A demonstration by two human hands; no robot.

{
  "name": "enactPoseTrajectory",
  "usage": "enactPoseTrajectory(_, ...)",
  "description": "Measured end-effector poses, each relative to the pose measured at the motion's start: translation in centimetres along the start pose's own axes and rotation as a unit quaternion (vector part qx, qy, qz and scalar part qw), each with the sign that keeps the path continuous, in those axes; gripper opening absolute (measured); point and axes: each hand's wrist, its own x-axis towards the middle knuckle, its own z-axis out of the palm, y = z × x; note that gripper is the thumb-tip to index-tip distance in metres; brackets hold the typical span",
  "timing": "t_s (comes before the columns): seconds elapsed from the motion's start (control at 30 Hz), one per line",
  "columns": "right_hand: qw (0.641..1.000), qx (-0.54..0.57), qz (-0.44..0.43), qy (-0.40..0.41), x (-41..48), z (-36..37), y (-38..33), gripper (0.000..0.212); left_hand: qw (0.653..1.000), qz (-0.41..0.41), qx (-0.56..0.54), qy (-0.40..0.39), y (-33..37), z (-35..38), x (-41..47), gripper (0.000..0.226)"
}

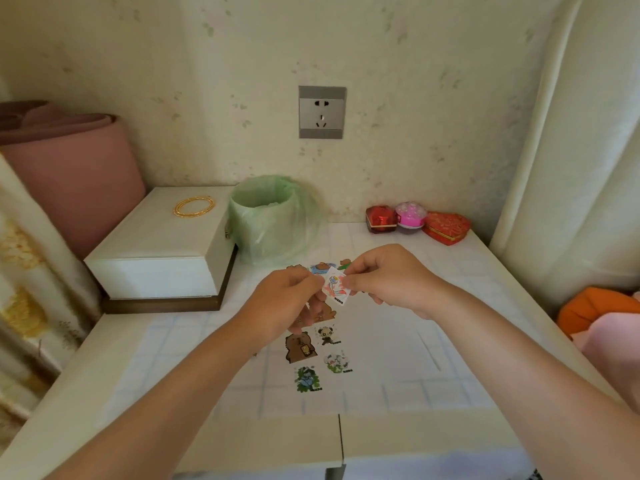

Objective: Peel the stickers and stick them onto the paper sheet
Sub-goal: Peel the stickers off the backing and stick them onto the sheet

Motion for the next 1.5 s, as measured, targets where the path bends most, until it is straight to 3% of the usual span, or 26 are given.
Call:
enactPoseTrajectory(0.13, 1.0, 0.011, 0.01, 0.006, -0.8, -0.7, 0.7, 0.003, 0.999, 0.007, 0.051, 0.001, 0.1, 1.2, -0.3, 0.021)
enactPoseTrajectory(0.33, 0.993, 0.096, 0.061, -0.001, -2.2, -0.9, 2.5, 0.011, 0.999, -0.011, 0.043, -0.029, -0.1, 2.3, -0.9, 0.021)
enactPoseTrajectory(0.6, 0.992, 0.08, 0.094, -0.015, -3.2, -0.8, 4.3, 0.008, 0.992, -0.011, 0.113, -0.062, -1.1, 3.6, -1.3, 0.025)
enactPoseTrajectory(0.8, 0.995, 0.003, 0.093, -0.018, -3.7, -1.5, 5.6, 0.006, 0.932, 0.054, 0.36, -0.004, -1.4, 3.2, -2.0, 0.03)
enactPoseTrajectory(0.9, 0.993, -0.049, 0.091, -0.064, -4.2, -1.6, 5.8, 0.005, 0.925, 0.093, 0.369, -0.005, -2.0, 2.9, -1.8, 0.02)
enactPoseTrajectory(1.03, 0.987, -0.098, 0.079, -0.101, -4.1, -0.6, 6.1, 0.007, 0.888, 0.127, 0.434, -0.081, -3.2, 3.1, -1.2, 0.044)
enactPoseTrajectory(1.5, 0.972, -0.185, 0.006, -0.142, -2.9, 0.8, 6.2, 0.004, 0.874, 0.152, 0.445, -0.118, -3.9, 2.6, -0.3, 0.056)
